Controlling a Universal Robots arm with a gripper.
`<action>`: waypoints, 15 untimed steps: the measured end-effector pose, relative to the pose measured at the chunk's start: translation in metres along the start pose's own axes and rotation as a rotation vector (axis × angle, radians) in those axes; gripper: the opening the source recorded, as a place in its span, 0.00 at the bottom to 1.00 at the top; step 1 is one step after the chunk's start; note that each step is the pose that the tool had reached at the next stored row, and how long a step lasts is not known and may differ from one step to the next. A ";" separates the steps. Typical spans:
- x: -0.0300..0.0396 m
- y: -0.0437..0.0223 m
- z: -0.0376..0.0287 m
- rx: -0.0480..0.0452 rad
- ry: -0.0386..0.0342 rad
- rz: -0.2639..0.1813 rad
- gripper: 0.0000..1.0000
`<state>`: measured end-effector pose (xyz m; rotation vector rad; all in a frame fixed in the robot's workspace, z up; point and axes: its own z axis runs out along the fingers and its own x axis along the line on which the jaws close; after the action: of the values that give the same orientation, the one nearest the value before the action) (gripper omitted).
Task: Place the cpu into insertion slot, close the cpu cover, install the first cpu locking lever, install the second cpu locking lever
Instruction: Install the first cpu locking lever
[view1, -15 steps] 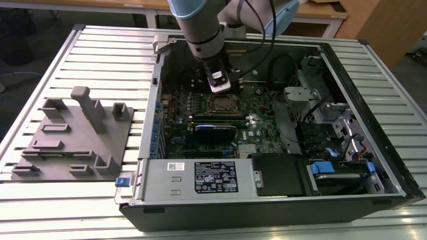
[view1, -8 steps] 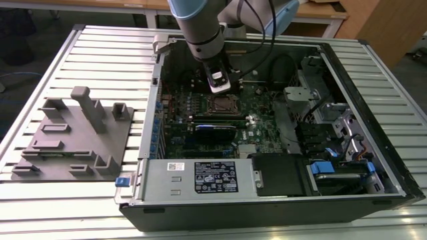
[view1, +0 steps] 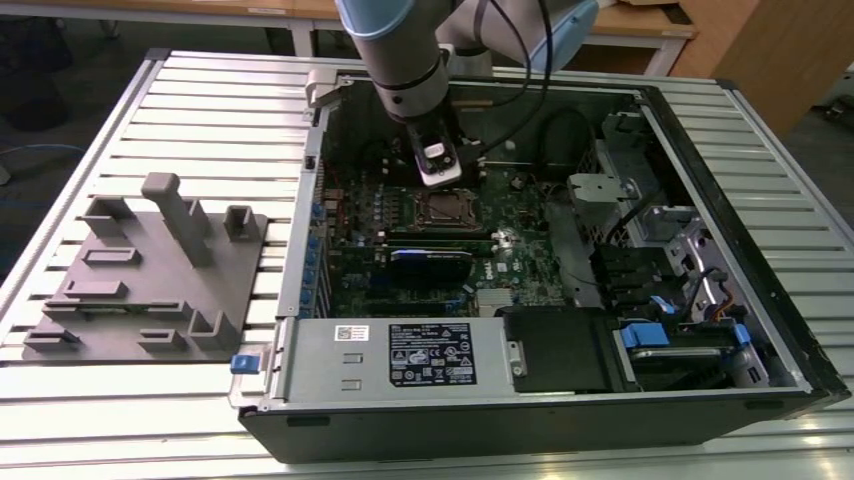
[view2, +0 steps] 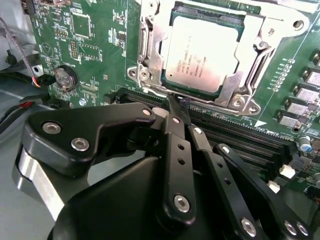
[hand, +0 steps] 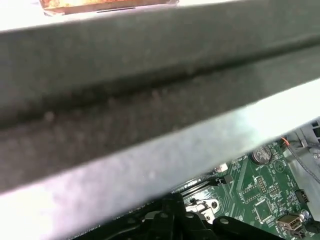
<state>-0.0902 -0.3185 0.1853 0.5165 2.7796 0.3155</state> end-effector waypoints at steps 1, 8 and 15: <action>-0.0002 0.0003 -0.0007 -0.0007 0.0004 0.000 0.10; -0.0019 0.0019 -0.0077 -0.0017 0.0023 0.001 0.10; -0.0043 0.0042 -0.0151 0.0246 -0.0064 -0.008 0.10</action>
<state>-0.0899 -0.3187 0.2016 0.5119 2.7818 0.2779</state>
